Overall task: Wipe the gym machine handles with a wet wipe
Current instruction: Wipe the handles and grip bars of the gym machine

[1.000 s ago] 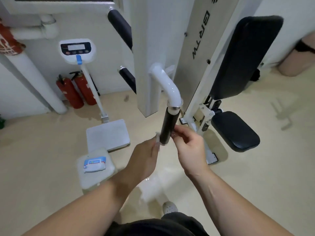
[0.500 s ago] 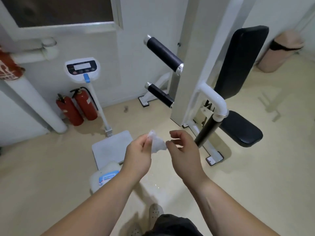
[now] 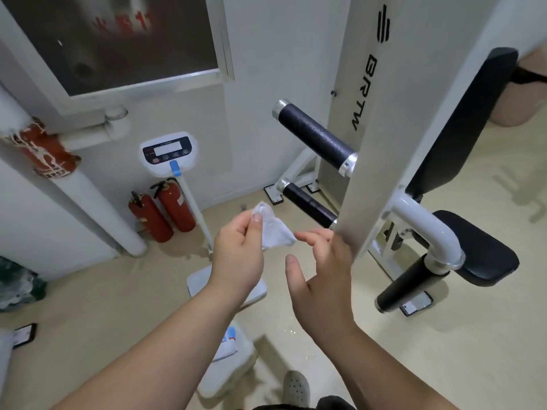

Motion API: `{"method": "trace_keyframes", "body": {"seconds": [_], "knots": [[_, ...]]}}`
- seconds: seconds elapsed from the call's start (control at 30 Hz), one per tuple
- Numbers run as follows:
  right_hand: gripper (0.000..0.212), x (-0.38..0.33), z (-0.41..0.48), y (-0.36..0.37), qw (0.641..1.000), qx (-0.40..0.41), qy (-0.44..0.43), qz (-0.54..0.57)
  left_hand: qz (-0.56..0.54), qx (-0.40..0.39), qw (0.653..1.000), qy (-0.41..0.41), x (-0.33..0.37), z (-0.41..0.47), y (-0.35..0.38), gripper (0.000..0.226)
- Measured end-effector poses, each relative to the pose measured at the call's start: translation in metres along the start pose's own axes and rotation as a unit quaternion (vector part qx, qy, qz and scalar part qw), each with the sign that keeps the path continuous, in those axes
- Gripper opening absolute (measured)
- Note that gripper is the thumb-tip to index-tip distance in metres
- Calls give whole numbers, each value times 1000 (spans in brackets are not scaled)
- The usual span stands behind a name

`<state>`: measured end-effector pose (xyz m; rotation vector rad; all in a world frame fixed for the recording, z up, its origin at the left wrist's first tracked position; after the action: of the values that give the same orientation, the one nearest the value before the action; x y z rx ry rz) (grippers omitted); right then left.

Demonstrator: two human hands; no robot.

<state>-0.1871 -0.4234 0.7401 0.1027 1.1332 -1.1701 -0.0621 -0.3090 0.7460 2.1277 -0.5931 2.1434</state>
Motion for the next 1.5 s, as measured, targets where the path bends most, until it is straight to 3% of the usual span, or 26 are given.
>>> {"method": "trace_keyframes", "body": {"seconds": [0.23, 0.43, 0.73, 0.97, 1.1, 1.17, 1.23, 1.3, 1.33, 1.5], "knots": [[34, -9, 10, 2, 1000, 11, -20, -9, -7, -46, 999, -11, 0, 29, 24, 28], [32, -16, 11, 11, 993, 83, 0, -88, -32, -153, 987, 21, 0, 56, 36, 27], [40, -61, 4, 5, 928, 223, 62, -291, -30, -300, 950, 77, 8, 88, 18, 29], [58, -73, 2, -24, 871, 276, 116, -390, -51, -277, 953, 115, 42, 95, 26, 30], [52, -66, 13, -39, 846, 254, 60, -465, -29, -217, 955, 200, 48, 97, 28, 32], [51, -58, 20, -43, 838, 215, 49, -500, 31, -230, 919, 318, 55, 84, 43, 28], [50, -49, 25, -46, 833, 190, 44, -518, 163, -258, 839, 450, 53, 60, 72, 18], [49, -44, 26, -49, 834, 183, 28, -520, 306, -292, 745, 516, 36, 40, 103, 32], [48, -42, 27, -51, 835, 184, 18, -518, 350, -293, 722, 521, 30, 34, 112, 41], [52, -34, 28, -53, 831, 188, -3, -524, 391, -250, 696, 548, 17, 7, 113, 60]]}}
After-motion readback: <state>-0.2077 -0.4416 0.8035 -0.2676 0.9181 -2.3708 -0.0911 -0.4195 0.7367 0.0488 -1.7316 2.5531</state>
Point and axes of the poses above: each hand's wrist, its own z-axis towards the middle knuckle, its own y-axis out of the palm, x = y × z, the point moved 8 cm from there along z, towards the middle knuckle, and after that the axes turned 4 degrees about -y, right-handed, at the moved point
